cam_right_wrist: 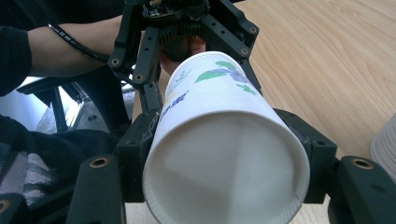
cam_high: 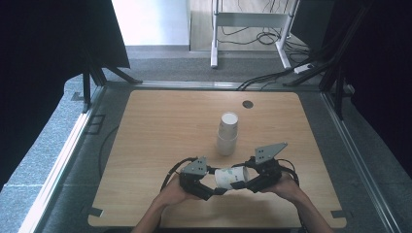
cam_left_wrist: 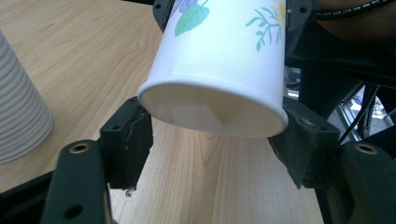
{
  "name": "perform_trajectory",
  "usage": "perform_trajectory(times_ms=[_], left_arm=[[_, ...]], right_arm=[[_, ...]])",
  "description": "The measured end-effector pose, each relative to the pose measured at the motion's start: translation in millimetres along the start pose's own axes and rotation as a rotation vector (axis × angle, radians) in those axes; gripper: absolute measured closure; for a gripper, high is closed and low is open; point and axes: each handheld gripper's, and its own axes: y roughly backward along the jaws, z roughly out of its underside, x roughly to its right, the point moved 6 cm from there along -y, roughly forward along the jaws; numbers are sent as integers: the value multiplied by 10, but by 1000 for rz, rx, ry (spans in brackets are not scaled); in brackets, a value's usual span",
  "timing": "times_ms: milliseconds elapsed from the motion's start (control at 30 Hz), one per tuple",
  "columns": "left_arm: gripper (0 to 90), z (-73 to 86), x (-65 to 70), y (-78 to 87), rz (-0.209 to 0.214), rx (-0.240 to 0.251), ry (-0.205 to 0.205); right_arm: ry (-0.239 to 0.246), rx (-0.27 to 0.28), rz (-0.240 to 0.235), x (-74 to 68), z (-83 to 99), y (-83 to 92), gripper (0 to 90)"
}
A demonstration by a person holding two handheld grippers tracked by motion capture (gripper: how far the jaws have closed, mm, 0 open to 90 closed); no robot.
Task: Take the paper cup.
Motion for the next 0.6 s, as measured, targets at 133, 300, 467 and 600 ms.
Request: perform_trajectory(times_ms=[133, 300, 467, 600], left_arm=[[363, 18, -9, -9, -12, -16, -9], [386, 24, -19, -6, -14, -12, 4], [392, 22, -27, -2, -13, -19, 12], [393, 19, -29, 2, -18, -38, 15]], right_arm=[[-4, -18, -4, 20, 26, -11, 366], [-12, -22, -5, 46, 41, -22, 357], [-12, -41, 16, 65, 38, -35, 302], [-6, -53, 46, 77, 23, -22, 245]])
